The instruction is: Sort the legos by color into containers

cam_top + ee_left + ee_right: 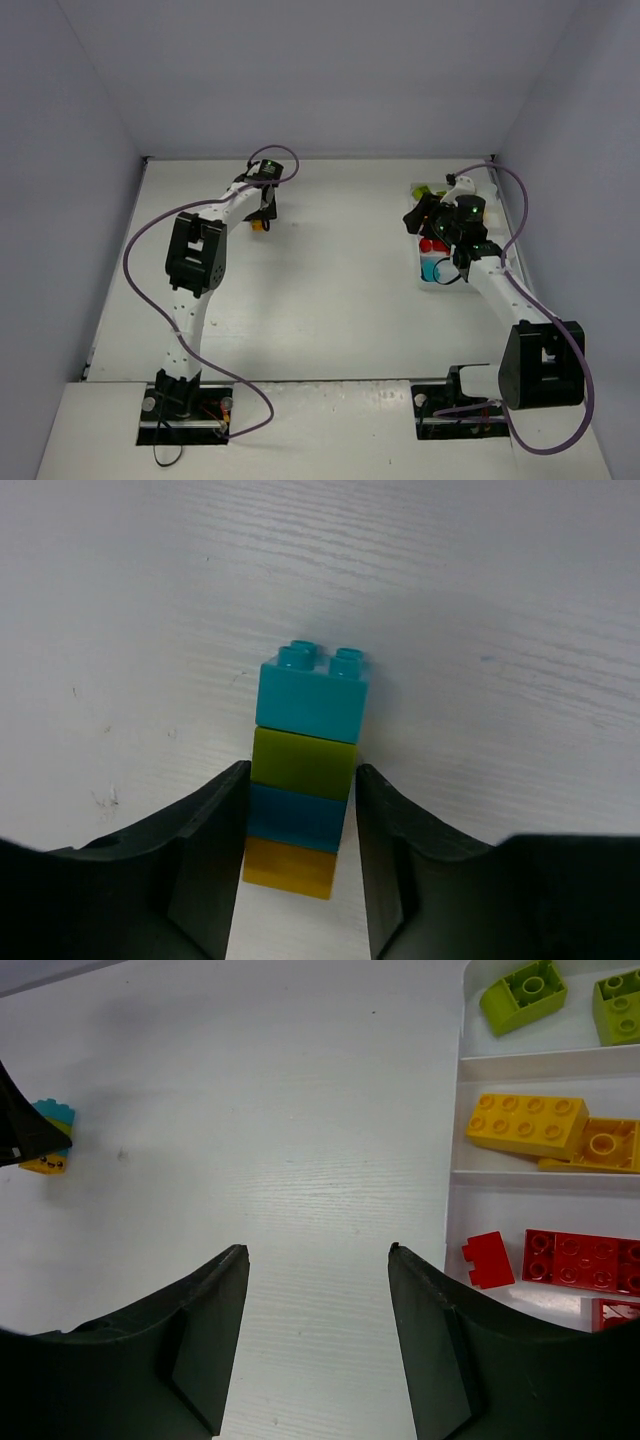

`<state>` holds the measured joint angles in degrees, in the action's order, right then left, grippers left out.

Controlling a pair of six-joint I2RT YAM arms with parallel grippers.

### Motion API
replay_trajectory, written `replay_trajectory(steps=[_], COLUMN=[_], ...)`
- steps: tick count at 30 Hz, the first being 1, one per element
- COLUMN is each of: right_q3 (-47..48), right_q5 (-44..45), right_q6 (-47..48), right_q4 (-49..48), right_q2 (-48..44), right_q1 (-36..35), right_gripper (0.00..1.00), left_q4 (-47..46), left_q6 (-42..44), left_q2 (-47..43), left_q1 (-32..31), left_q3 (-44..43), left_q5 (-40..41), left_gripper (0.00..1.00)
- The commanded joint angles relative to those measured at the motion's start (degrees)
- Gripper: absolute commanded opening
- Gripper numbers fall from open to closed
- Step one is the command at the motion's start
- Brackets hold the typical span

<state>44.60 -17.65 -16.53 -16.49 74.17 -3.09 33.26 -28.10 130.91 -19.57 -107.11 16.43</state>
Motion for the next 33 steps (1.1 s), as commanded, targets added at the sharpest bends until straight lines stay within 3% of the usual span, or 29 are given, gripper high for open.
replay_trajectory(steps=[1,5,9,15,17,20,24,33], right_q3=[1.10,1.45,2.24,4.70,6.28,8.56,11.12,13.41], right_q5=[-3.26,-5.20,-9.85,-20.12,-23.03,-27.17,-28.40,-28.93], right_q6=[0.45,0.71,0.28,-2.88,-4.46,-6.14,-9.03,-14.92], right_q4=[-4.60,-4.60,-4.43,-4.51,-4.51,-4.43,-4.43,-9.17], right_q2=[-0.43,-0.52,-0.69,-1.57,-1.84,-2.45,-3.68,-4.04], right_q1=[-0.42,-1.04,-1.74,-3.23,-4.20,-6.65,-11.31,-21.15], right_gripper=[0.55,0.54,0.54,0.54,0.54,0.56,0.67,0.72], left_q4=[-1.96,-6.87,-19.96,-40.25,-42.04,-39.15,-37.83,-34.48], left_q6=[3.22,6.99,14.81,27.79,32.39,39.07,46.80,51.91], left_q2=[-1.97,-6.18,-16.36,-38.69,-45.55,-51.97,-60.40,-67.28], left_q1=[0.41,0.41,-0.11,-2.48,-4.59,-7.84,-11.97,-16.90], left_q3=[-3.02,3.54,15.50,36.14,39.16,41.63,45.84,50.59], left_q5=[0.10,-1.92,-7.71,-27.81,-33.36,-39.42,-43.92,-44.55], left_gripper=[0.39,0.21,0.03,0.00,0.00,0.00,0.00,0.00])
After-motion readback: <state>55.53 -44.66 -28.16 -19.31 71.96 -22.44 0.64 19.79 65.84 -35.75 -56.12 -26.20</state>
